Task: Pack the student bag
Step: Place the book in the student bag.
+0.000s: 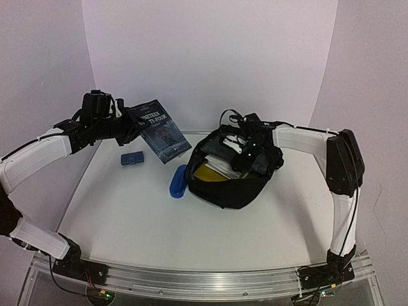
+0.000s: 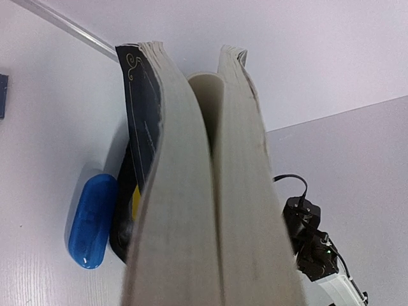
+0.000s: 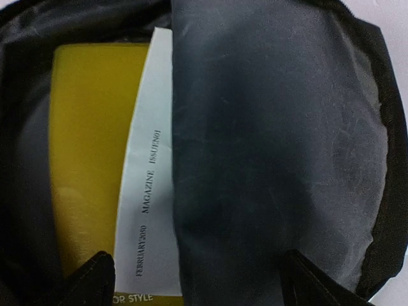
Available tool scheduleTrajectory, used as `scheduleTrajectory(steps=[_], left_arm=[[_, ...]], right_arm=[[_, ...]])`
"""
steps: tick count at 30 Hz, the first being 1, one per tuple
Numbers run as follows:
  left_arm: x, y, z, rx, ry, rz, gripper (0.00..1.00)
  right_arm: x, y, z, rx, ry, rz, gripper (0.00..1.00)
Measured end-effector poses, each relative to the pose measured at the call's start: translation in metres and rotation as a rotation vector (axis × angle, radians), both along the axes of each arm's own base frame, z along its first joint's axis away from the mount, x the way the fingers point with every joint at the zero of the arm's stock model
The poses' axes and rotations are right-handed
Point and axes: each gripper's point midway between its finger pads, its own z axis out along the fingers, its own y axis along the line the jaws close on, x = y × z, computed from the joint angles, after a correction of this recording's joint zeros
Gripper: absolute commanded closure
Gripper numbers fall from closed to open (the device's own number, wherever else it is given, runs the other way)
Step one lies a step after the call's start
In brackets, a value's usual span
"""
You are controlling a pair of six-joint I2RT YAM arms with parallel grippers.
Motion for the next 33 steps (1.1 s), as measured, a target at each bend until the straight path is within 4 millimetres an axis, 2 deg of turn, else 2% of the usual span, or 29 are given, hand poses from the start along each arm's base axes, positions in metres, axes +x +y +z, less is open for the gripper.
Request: scheduleTrajectory(steps=[3, 5, 10, 13, 18, 22, 25, 30, 33], left_arm=[[-0.001, 0.006, -0.014, 0.010, 0.038, 0.027, 1.00], [-0.002, 0.008, -0.021, 0.019, 0.062, 0.034, 1.00], [-0.008, 0.006, -0.028, 0.017, 0.090, 0.016, 1.00], [-0.012, -0.001, -0.028, -0.012, 0.096, -0.032, 1.00], [-0.017, -0.026, -0.030, -0.081, 0.107, -0.163, 1.00], [-0.014, -0.052, -0.044, -0.128, 0.132, -0.271, 1.00], [-0.010, -0.072, -0.052, -0.181, 0.141, -0.344, 1.00], [0.004, -0.103, -0.063, -0.299, 0.125, -0.424, 1.00], [0.012, -0.107, -0.089, -0.325, 0.163, -0.406, 1.00]], right_arm=[[0.007, -0.007, -0.013, -0.059, -0.014, -0.012, 0.89], [0.011, -0.008, -0.013, -0.070, -0.027, -0.025, 1.00], [0.009, 0.002, 0.000, -0.028, -0.013, -0.053, 1.00], [0.005, 0.016, 0.016, 0.072, 0.042, -0.082, 1.00], [0.000, 0.047, 0.058, 0.308, 0.147, -0.110, 1.00], [-0.012, 0.072, 0.086, 0.484, 0.255, -0.118, 1.00], [-0.022, 0.081, 0.093, 0.559, 0.339, -0.130, 1.00], [-0.030, 0.086, 0.090, 0.605, 0.432, -0.163, 1.00], [-0.030, 0.084, 0.089, 0.617, 0.451, -0.180, 1.00]])
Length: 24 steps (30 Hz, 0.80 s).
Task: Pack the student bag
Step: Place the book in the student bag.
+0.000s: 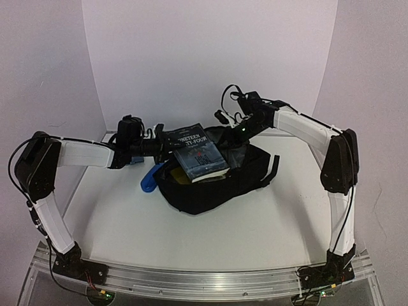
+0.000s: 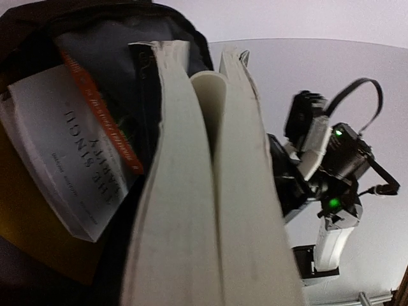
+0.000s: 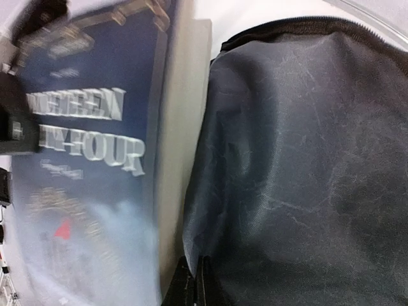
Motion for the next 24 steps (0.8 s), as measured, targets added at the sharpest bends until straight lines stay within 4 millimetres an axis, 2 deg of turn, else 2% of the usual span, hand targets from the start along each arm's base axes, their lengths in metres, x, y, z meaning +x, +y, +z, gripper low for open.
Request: scheduleTrajectory(steps=[6, 10, 17, 24], left_arm=[[0.009, 0.004, -0.072, 0.102, 0.179, 0.049, 1.00], [0.007, 0.004, -0.103, 0.149, 0.275, 0.052, 1.00], [0.009, -0.002, -0.129, 0.166, 0.374, 0.051, 1.00], [0.019, -0.014, -0.130, 0.160, 0.378, 0.056, 1.00]], right_arm=[[0.000, -0.005, -0.007, 0.000, 0.028, -0.013, 1.00], [0.000, -0.005, -0.007, 0.002, 0.033, -0.013, 1.00], [0.001, -0.002, -0.006, 0.025, 0.038, -0.016, 1.00], [-0.002, 0.000, -0.011, 0.034, 0.040, -0.004, 1.00]])
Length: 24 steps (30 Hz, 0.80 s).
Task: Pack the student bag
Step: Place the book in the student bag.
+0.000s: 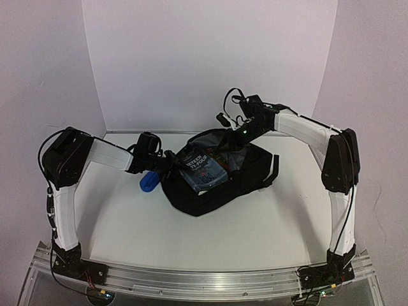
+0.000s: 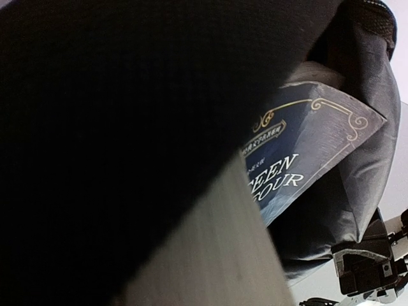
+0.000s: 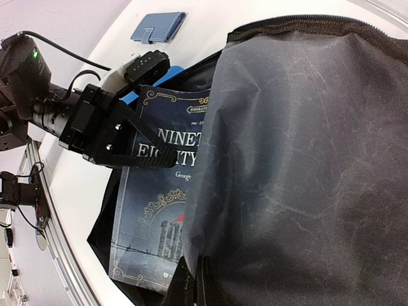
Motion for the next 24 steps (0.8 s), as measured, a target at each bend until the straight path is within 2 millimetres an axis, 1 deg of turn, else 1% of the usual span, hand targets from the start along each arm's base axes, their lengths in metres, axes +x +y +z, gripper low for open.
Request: scheduleTrajectory(steps=[5, 10, 15, 19, 24], left_arm=[[0.002, 0.005, -0.002, 0.037, 0.019, 0.053, 1.00], [-0.007, 0.018, -0.003, 0.094, 0.059, 0.087, 1.00], [-0.013, 0.021, -0.006, 0.132, 0.069, 0.072, 1.00], [-0.006, 0.015, 0.001, 0.165, 0.059, 0.041, 1.00], [0.014, -0.004, 0.009, 0.184, 0.019, 0.009, 1.00]], right_arm=[[-0.001, 0.000, -0.001, -0.009, -0.014, 0.004, 1.00], [0.002, -0.003, 0.000, -0.028, -0.038, -0.004, 1.00], [0.007, -0.004, 0.008, -0.032, -0.063, -0.018, 1.00], [0.008, -0.004, 0.010, -0.028, -0.066, -0.017, 1.00], [0.004, -0.002, 0.009, -0.021, -0.065, 0.010, 1.00]])
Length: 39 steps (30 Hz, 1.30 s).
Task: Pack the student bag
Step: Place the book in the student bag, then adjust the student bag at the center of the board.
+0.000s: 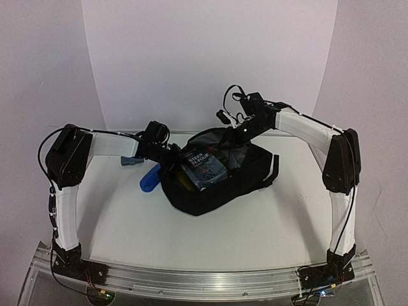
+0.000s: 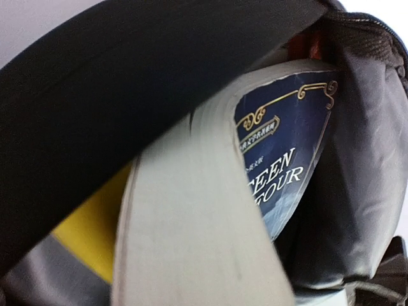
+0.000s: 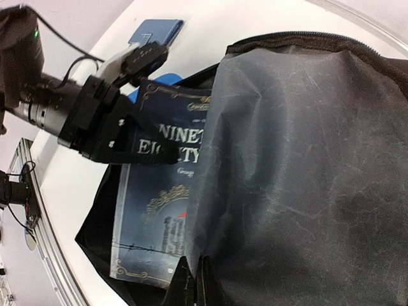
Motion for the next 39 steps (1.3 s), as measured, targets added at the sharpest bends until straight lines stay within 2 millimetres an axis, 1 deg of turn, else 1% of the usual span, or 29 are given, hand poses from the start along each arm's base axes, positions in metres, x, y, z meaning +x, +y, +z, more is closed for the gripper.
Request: scheduleTrajectory(steps=[3, 5, 6, 7, 9, 12, 14, 16, 18, 21, 24, 26, 28, 31, 33, 36, 39], left_arm=[[0.011, -0.009, 0.000, 0.004, -0.011, -0.002, 1.00], [0.014, -0.011, -0.002, 0.004, -0.011, 0.007, 1.00], [0.015, -0.011, -0.003, 0.003, -0.009, 0.013, 0.99], [0.016, -0.012, -0.003, 0.002, -0.010, 0.017, 0.96], [0.017, -0.013, -0.003, 0.001, -0.014, 0.017, 0.79], [0.019, -0.014, -0.001, 0.013, -0.027, 0.003, 0.48], [0.019, -0.011, 0.001, 0.055, -0.039, -0.011, 0.34], [0.020, -0.006, 0.003, 0.106, -0.058, -0.026, 0.26], [0.018, 0.000, 0.007, 0.153, -0.079, -0.042, 0.22], [0.009, 0.017, 0.017, 0.238, -0.094, -0.056, 0.22], [0.000, 0.036, 0.037, 0.294, -0.119, -0.066, 0.23], [-0.002, 0.049, 0.050, 0.319, -0.139, -0.070, 0.25], [-0.004, 0.062, 0.055, 0.352, -0.147, -0.078, 0.29], [-0.007, 0.078, 0.049, 0.409, -0.128, -0.090, 0.33], [-0.013, 0.085, 0.042, 0.442, -0.100, -0.099, 0.36], [-0.018, 0.088, 0.034, 0.467, -0.082, -0.115, 0.43], [-0.019, 0.087, 0.022, 0.481, -0.068, -0.141, 0.54]], right_arm=[[-0.004, 0.001, -0.006, -0.005, 0.002, 0.020, 1.00], [-0.006, 0.001, -0.009, -0.009, 0.003, 0.030, 0.99], [-0.007, 0.002, -0.010, -0.011, 0.002, 0.035, 0.99], [-0.007, 0.002, -0.010, -0.012, 0.002, 0.038, 0.99], [-0.008, 0.002, -0.011, -0.014, 0.001, 0.040, 0.99], [-0.007, 0.001, -0.012, -0.017, -0.002, 0.041, 1.00], [-0.007, 0.001, -0.013, -0.021, -0.005, 0.042, 0.99], [-0.007, 0.000, -0.015, -0.026, -0.006, 0.043, 0.96], [-0.008, 0.000, -0.017, -0.032, -0.006, 0.045, 0.94], [-0.009, -0.001, -0.020, -0.035, -0.005, 0.051, 0.95], [-0.014, -0.003, -0.022, -0.042, -0.006, 0.057, 0.99], [-0.015, -0.006, -0.021, -0.048, -0.014, 0.057, 1.00], [-0.015, -0.011, -0.021, -0.052, -0.018, 0.055, 1.00], [-0.011, -0.022, -0.023, -0.058, -0.020, 0.043, 1.00], [-0.006, -0.035, -0.025, -0.066, -0.020, 0.029, 1.00], [0.001, -0.058, -0.028, -0.082, -0.012, 0.004, 1.00], [0.003, -0.077, -0.032, -0.099, 0.003, -0.011, 1.00]])
